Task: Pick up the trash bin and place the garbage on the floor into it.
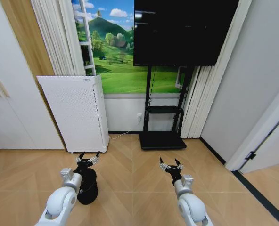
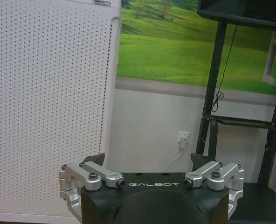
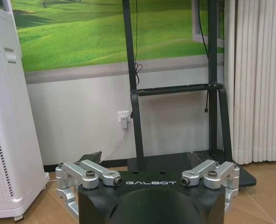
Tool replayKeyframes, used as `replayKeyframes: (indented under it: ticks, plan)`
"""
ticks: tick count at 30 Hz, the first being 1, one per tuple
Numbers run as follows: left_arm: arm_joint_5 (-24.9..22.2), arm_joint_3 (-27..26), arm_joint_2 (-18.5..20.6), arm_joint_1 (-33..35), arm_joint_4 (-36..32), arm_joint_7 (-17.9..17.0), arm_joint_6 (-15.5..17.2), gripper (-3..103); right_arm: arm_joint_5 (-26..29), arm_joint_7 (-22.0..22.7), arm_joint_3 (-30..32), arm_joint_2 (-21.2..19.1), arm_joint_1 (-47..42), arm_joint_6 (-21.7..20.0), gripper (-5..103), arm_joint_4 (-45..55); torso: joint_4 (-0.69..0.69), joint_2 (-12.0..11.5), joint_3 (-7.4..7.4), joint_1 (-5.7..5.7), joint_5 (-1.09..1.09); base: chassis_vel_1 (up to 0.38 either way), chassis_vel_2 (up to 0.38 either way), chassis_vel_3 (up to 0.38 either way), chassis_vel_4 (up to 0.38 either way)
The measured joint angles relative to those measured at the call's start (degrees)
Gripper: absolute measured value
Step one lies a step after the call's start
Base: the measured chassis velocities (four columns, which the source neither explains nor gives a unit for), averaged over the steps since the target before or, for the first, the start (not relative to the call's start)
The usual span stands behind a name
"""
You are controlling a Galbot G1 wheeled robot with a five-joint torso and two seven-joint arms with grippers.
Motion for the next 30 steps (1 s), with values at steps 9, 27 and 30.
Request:
replayKeyframes:
  ticks: [9, 27, 30]
  plan:
    - [-0.2, 0.0, 0.0, -0.5, 0.0, -0.2, 0.0, 100, 0.2, 0.0, 0.0, -0.3, 0.2, 0.0, 100, -0.1, 0.00, 2.3, 1.39, 0.90, 0.00, 0.000, 0.000, 0.000, 0.000]
    - [-0.8, -0.1, 0.0, -1.4, 0.3, -0.3, 0.1, 100, 0.4, 0.0, -0.4, -0.5, 0.5, 0.0, 100, -0.8, 0.00, 6.2, 3.72, 2.46, 0.00, 0.000, 0.000, 0.000, 0.000]
    - [-0.8, -0.1, 0.0, -1.4, 0.2, -0.4, 0.2, 100, 0.4, 0.0, -0.5, -0.5, 0.5, 0.0, 100, -0.8, 0.00, 7.0, 4.15, 2.83, 0.00, 0.000, 0.000, 0.000, 0.000]
